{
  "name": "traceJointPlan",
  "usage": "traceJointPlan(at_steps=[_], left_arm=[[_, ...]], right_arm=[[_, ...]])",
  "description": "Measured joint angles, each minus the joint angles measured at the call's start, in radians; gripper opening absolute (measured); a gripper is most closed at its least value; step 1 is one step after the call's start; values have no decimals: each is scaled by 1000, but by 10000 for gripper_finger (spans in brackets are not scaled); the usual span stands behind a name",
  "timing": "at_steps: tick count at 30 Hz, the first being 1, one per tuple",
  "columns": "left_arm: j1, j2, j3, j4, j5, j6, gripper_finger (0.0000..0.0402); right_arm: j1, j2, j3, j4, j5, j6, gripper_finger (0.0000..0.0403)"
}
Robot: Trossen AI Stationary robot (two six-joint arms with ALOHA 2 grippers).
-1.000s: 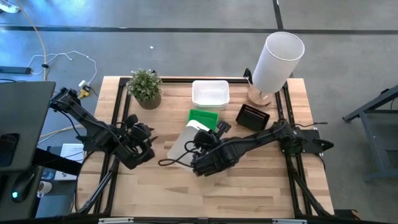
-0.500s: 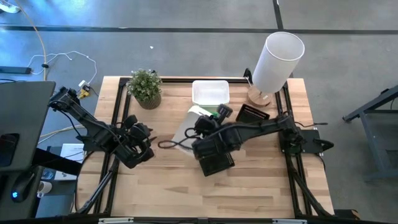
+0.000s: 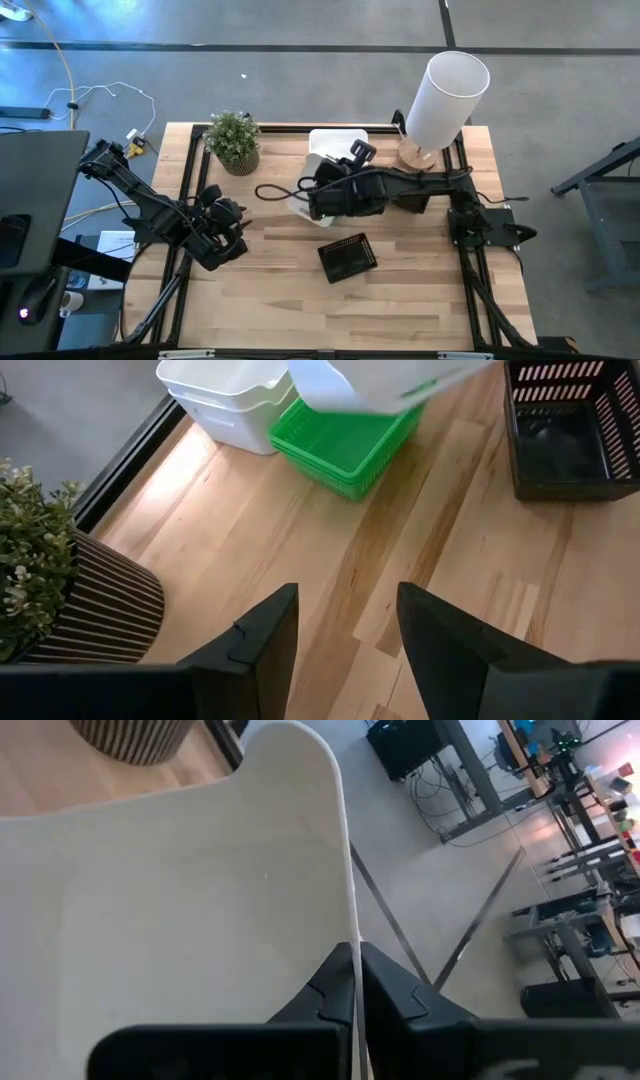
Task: Stack baskets by color
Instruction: Stack the bottom white bin on top of the top white bins
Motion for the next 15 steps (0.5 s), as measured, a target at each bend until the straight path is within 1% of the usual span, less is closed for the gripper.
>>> traceJointPlan(at_steps=[2,4,7,10,15], left_arm=[[0,0,0,-1,3,0,156],[0,0,0,0,7,0,156],[0,0,0,-1,8,0,156],[0,0,0,0,7,0,156],[0,0,0,1,-3,15,156]], right_arm=[[-11,-22,-19,3,5,-13,0],[-27,-66,-88,2,23,7,0],[-59,-169,-255,6,44,84,0],[-86,-293,-406,24,82,204,0],[-138,-487,-635,114,103,360,0]])
